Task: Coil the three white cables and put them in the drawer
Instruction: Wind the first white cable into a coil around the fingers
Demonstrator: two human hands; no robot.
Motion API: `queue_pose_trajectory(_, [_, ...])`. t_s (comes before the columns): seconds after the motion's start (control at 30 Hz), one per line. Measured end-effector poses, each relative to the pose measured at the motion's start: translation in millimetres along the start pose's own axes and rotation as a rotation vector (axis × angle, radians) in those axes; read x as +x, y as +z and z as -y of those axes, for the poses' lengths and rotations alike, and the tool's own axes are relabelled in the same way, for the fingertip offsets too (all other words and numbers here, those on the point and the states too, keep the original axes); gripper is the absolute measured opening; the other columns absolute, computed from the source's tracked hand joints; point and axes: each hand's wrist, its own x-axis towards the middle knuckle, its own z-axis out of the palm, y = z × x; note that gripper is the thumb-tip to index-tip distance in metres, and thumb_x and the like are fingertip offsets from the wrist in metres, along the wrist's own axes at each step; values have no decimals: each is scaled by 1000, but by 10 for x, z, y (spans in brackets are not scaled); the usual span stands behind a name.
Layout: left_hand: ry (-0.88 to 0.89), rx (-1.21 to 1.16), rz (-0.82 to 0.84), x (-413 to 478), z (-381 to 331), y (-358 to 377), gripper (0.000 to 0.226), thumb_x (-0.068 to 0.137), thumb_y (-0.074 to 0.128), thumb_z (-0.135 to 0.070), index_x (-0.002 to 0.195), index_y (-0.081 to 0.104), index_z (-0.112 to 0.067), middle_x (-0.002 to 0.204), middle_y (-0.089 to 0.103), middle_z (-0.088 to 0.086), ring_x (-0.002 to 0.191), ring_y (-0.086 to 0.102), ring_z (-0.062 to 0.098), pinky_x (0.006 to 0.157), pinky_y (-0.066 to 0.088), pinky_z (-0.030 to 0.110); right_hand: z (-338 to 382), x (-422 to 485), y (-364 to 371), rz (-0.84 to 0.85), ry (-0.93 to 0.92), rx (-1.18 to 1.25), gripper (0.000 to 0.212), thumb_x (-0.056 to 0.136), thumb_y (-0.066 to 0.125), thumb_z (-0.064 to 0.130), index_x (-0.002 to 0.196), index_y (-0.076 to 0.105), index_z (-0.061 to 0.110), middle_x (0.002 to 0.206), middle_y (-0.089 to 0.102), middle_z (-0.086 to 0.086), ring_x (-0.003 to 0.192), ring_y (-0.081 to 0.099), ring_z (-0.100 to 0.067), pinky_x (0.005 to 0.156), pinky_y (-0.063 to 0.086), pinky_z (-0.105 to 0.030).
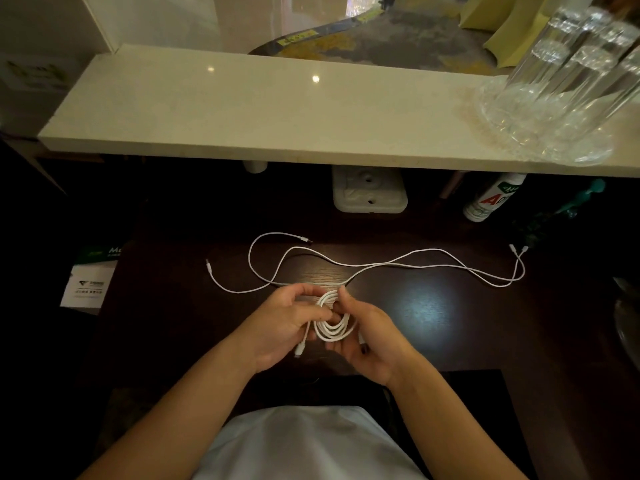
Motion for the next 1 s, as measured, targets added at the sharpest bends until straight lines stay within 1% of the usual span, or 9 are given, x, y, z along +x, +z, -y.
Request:
queue_pose_trajectory(0.13, [56,-176,-87,30,33,41,35,86,61,10,118,53,-2,87,70,15,69,63,18,51,42,23,-38,53,20,16,-61,92,53,90,53,52,100,64,2,82,65,-16,72,67,-25,66,54,-28])
queue_pose_trajectory(0.27, [3,-387,-139,67,85,84,30,88,53,10,115,54,-2,78,67,9,62,64,17,52,47,26,-68,127,21,-81,-89,56,48,82,57,58,86,66,11,75,62,-6,68,63,-16,61,48,-24])
queue_pose_trajectory(0.4, [-190,-557,117,11,48,14,20,88,44,-6,103,57,-7,68,50,5,58,51,16,58,45,30,-74,120,43,-118,-163,-204,51,80,63,53,91,70,3,65,64,-3,58,60,-11,64,51,-28])
queue_pose_trajectory(0.47, [-263,-460,237,-11,-25,-43,18,87,43,-17,95,58,-10,64,39,1,56,40,14,61,39,30,-82,114,27,-50,-132,-207,56,85,62,47,103,68,-5,70,67,-8,61,65,-16,67,55,-32])
queue_pose_trajectory(0.53, [-304,-318,282,-18,-82,-102,20,89,44,-25,86,59,-12,60,33,-1,53,34,12,60,40,28,-52,77,-12,45,-27,-272,47,89,62,48,88,67,2,68,64,-6,65,64,-16,72,51,-33])
queue_pose_trajectory(0.67, [-255,-402,119,38,-92,-96,15,87,53,-26,83,55,-12,50,39,-2,41,32,9,57,30,23,59,43,35,147,44,-250,39,89,62,50,77,67,14,60,55,0,59,57,-9,72,38,-29])
queue_pose_trajectory(0.83, [-24,-771,-324,207,64,175,26,93,51,-27,71,48,-14,38,32,-3,29,27,8,32,28,17,-116,237,419,-193,-82,258,55,84,66,45,102,72,-7,63,70,-6,60,67,-14,69,52,-27])
queue_pose_trajectory(0.9, [-75,-741,-290,217,101,167,26,94,51,-27,71,48,-15,38,32,-3,31,29,9,35,34,18,-149,271,379,-295,-47,275,43,89,65,40,71,73,2,48,62,0,45,60,-10,57,49,-24])
queue_pose_trajectory(1.0, [-261,-426,-52,227,103,-51,20,86,56,-32,74,51,-17,39,28,-4,37,29,10,51,35,24,-115,266,193,-331,9,-113,63,93,55,52,40,60,20,38,46,8,38,46,-6,49,41,-20])
